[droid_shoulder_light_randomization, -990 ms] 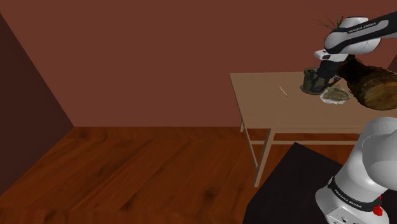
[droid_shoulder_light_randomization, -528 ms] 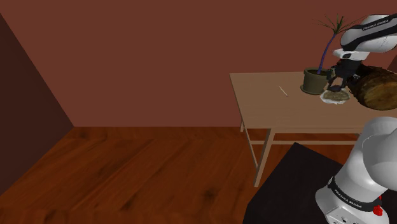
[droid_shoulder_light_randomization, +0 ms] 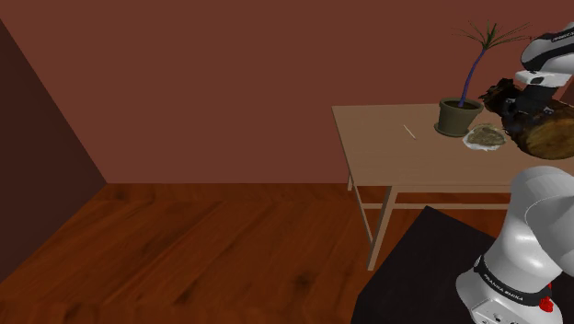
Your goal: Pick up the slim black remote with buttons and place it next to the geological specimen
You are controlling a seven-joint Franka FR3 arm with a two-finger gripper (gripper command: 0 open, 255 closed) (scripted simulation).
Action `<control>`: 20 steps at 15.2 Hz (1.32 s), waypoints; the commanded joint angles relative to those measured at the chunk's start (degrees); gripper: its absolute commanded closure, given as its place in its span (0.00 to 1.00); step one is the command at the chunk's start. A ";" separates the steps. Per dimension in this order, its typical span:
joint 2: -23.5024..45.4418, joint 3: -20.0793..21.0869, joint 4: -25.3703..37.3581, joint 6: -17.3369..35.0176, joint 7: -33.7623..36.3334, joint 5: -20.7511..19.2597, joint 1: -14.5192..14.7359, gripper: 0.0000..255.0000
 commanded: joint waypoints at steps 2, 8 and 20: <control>-1.73 -3.09 0.31 0.65 -0.04 -1.89 2.31 1.00; -3.92 -6.70 -2.13 4.42 1.52 -4.63 5.46 1.00; -9.01 -14.54 -5.55 11.39 5.16 -11.03 12.05 1.00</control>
